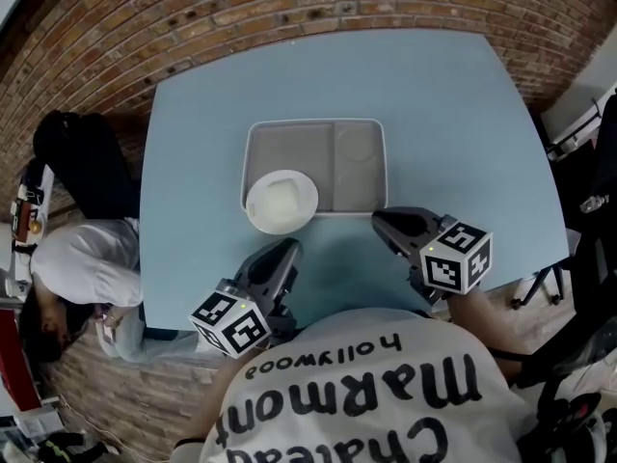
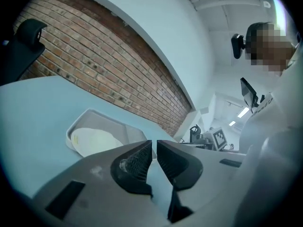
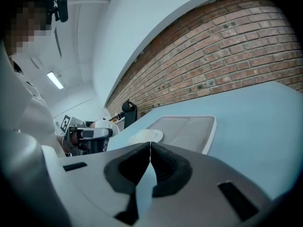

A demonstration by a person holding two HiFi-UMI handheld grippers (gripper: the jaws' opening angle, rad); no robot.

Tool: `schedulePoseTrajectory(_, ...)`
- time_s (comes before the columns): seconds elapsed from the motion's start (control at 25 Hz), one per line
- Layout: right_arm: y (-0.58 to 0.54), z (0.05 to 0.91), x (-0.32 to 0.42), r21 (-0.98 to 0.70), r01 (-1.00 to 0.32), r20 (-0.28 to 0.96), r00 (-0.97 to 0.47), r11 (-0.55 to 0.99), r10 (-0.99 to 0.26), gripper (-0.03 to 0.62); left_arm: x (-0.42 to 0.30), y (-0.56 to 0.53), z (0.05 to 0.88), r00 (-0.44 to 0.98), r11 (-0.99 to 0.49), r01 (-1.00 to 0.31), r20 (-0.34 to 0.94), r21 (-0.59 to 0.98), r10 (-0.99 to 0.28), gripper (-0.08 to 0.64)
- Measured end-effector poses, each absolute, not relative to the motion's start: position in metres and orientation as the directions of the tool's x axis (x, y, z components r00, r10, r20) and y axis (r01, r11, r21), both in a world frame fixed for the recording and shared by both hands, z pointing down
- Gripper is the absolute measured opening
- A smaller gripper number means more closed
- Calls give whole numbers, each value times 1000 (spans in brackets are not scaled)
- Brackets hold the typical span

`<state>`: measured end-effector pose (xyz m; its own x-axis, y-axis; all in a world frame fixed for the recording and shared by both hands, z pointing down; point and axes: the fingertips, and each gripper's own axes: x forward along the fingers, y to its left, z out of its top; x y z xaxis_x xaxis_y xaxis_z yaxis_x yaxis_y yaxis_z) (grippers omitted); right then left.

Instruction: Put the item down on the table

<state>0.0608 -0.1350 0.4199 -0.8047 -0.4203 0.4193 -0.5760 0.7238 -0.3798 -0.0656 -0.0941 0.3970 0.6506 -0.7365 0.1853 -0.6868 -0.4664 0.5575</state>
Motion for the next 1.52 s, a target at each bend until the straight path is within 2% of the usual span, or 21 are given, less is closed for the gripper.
schedulePoseTrajectory(0.28, -120, 427, 54, -376, -552, 446, -812, 744, -376, 11, -42, -87, 412, 707, -502, -656, 227, 564, -670, 26)
schedulePoseTrajectory(0.6, -121, 429, 60, -374, -565, 453, -804, 736, -386, 11, -56, -90, 422, 656, -417, -683, 253, 600, -711, 23)
schedulePoseTrajectory(0.88, -122, 437, 66, -378, -572, 473, -795, 728, -380, 11, -52, -86, 433, 649, -430, -724, 324, 539, -688, 23)
schedulePoseTrajectory(1.52, -129, 449, 62, -351, -586, 520, -771, 730, -368, 9, -62, -76, 444, 629, -394, -738, 347, 548, -695, 23)
